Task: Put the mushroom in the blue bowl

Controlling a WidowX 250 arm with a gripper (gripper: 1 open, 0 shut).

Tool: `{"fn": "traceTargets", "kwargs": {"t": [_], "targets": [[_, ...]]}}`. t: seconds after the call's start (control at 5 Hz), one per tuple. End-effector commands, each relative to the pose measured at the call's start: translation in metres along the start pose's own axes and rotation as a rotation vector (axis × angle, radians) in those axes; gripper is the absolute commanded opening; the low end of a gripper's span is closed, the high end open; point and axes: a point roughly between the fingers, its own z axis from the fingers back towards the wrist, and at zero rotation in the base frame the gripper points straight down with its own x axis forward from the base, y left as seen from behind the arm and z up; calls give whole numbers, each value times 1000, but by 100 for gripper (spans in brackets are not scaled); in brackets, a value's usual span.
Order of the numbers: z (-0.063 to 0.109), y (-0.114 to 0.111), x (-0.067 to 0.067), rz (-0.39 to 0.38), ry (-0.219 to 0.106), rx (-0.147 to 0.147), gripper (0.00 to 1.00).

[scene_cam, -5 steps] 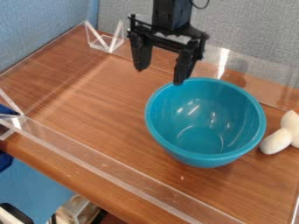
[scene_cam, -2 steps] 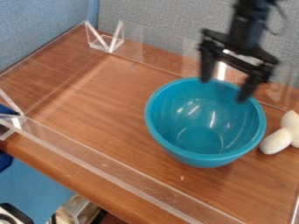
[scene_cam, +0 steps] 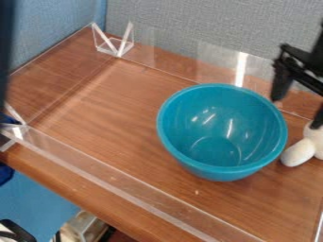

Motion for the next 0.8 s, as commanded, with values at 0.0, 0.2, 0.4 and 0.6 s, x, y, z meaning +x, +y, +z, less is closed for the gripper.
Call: {"fn": "traceTargets", "kwargs": {"t": [0.0, 0.2, 0.4, 0.6], "targets": [[13, -9, 23, -12, -62, 9, 100], [2, -11, 31, -8, -48, 11, 100], [-7, -12, 36, -8, -31, 13, 100], [-14, -13, 38, -6, -21, 17, 100]]}}
